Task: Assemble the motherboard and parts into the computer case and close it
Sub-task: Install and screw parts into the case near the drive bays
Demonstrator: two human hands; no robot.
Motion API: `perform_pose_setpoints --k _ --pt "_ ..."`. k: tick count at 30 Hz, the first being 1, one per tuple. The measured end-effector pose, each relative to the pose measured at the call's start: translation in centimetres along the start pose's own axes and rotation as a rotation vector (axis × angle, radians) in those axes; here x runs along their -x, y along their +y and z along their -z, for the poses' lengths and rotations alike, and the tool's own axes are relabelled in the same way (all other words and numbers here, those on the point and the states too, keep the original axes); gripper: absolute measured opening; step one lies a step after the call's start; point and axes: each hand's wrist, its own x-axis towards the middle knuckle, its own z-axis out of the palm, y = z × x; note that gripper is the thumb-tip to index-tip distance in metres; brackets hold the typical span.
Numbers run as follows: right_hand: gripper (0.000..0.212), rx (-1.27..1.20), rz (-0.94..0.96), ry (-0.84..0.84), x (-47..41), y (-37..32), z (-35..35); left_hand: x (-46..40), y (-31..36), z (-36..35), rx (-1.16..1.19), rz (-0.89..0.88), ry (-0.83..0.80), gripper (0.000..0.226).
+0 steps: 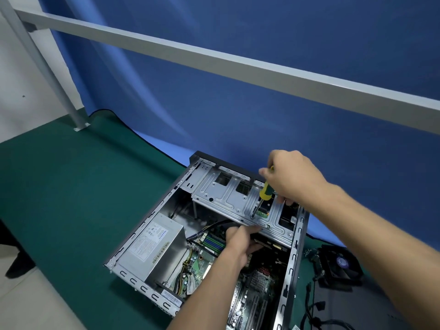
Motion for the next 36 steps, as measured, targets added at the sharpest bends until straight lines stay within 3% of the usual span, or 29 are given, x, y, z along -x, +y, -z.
perform_pose_setpoints --k 2,5,8,11,12,15,18,21,24,27,29,31,33,36 --pt "0.028 -0.010 -0.043 0.043 0.0 0.4 0.1 -0.1 -0.2 0.0 0.004 0.007 -0.005 0.031" --pt "0.018 -0.076 -0.030 -0.067 0.3 0.3 0.1 0.2 0.1 -0.1 -0.005 0.006 0.004 0.034" --pt "0.030 0.055 -0.049 0.070 0.3 0.7 0.1 0.2 0.0 -0.1 -0.004 0.014 0.005 0.032" --pt "0.022 -0.033 -0.031 -0.089 0.6 0.4 0.6 0.3 0.1 -0.1 -0.027 0.006 0.015 0.035" --pt "0.018 -0.014 -0.019 -0.086 0.7 0.3 0.6 0.3 0.0 -0.1 -0.035 0.004 0.023 0.036" --pt "0.030 0.116 -0.029 0.005 0.7 0.2 0.7 -0.1 -0.3 -0.1 -0.048 -0.006 0.035 0.038" --pt "0.013 0.021 -0.014 -0.147 0.7 -0.3 0.8 -0.2 -0.3 0.0 -0.067 -0.021 0.043 0.038" --pt "0.027 0.097 -0.012 -0.037 0.7 -0.3 0.7 -0.2 -0.4 0.1 -0.069 -0.028 0.042 0.033" --pt "0.032 0.053 0.004 -0.046 0.9 -0.5 0.5 -0.1 -0.3 -0.1 -0.062 -0.025 0.044 0.035" --pt "0.030 0.133 0.013 0.124 1.1 0.0 -0.2 0.1 -0.1 -0.4 -0.033 0.000 0.058 0.028" --pt "0.034 0.109 -0.004 0.094 1.0 0.3 0.1 0.2 0.0 -0.6 -0.014 0.014 0.060 0.024" --pt "0.030 0.006 -0.011 -0.042 0.9 0.3 0.7 0.4 0.2 -0.7 -0.024 0.023 0.067 0.027" --pt "0.022 0.050 0.010 -0.010 0.8 0.4 0.7 0.3 0.2 -0.7 -0.029 0.033 0.073 0.029" --pt "0.032 0.092 0.048 0.024 0.8 0.4 0.5 0.3 0.2 -0.7 -0.018 0.028 0.079 0.033"
